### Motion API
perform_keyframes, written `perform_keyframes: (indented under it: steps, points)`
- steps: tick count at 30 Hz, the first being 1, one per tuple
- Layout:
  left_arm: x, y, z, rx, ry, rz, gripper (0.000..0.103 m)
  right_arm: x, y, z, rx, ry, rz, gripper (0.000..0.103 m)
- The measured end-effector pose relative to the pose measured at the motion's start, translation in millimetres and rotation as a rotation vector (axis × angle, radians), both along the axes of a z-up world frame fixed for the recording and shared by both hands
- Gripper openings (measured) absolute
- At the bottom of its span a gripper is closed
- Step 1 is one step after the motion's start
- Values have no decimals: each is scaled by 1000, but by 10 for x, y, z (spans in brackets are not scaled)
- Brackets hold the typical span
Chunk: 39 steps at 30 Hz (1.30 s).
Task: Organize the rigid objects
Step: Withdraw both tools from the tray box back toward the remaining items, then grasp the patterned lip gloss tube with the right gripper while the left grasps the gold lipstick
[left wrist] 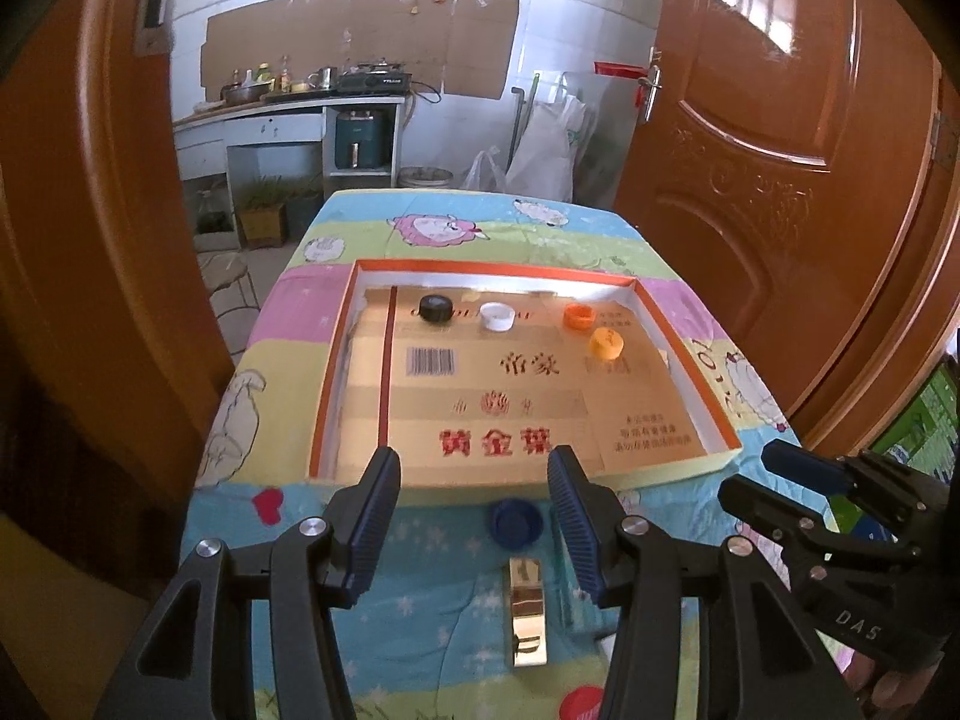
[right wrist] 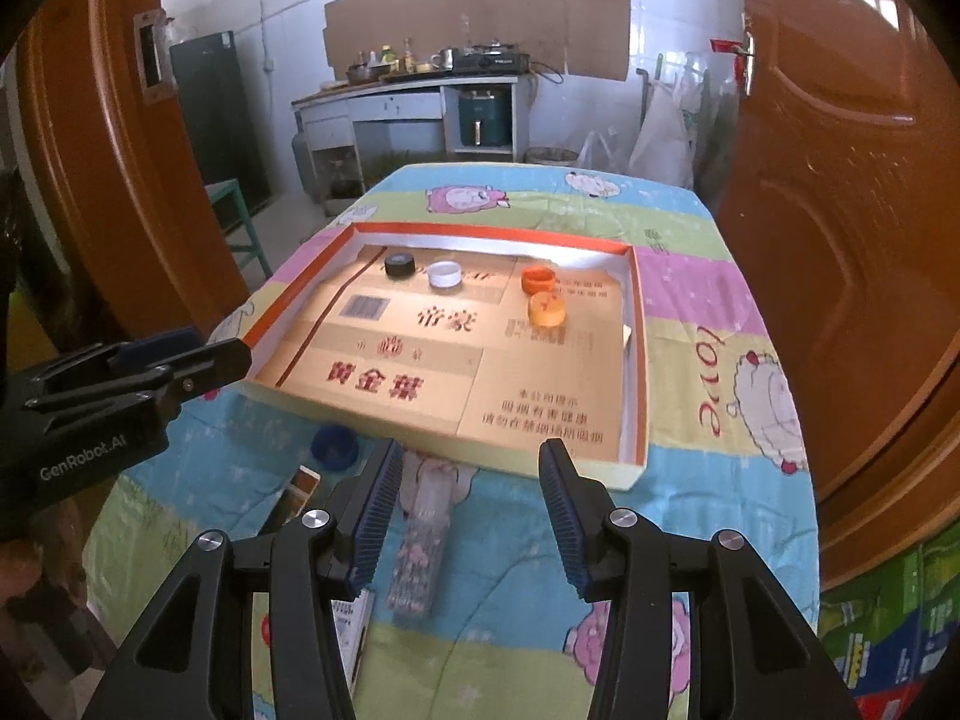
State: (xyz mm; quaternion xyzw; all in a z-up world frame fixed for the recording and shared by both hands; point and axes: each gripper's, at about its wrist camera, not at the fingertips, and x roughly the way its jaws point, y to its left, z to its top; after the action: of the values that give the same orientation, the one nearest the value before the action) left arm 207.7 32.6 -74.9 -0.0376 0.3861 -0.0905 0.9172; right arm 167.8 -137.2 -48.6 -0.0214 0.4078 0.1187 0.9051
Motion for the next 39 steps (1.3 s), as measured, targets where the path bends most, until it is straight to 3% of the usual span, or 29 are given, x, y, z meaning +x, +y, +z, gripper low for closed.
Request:
perform_keyframes:
  steps: [13, 20, 33, 39]
  points:
    - [-278, 71, -141, 4, 10, 2, 51, -280, -3, -100, 1, 20, -16, 49]
    - [-336, -38, -376, 3, 56, -52, 51, -302, 30, -210, 1, 44, -20, 49]
    - [-247, -269, -758, 83, 133, -100, 51, -247, 48, -351, 4, 79, -19, 49]
    - [-221, -218, -828, 85, 135, -85, 39, -155, 144, -453, -1, 99, -9, 49]
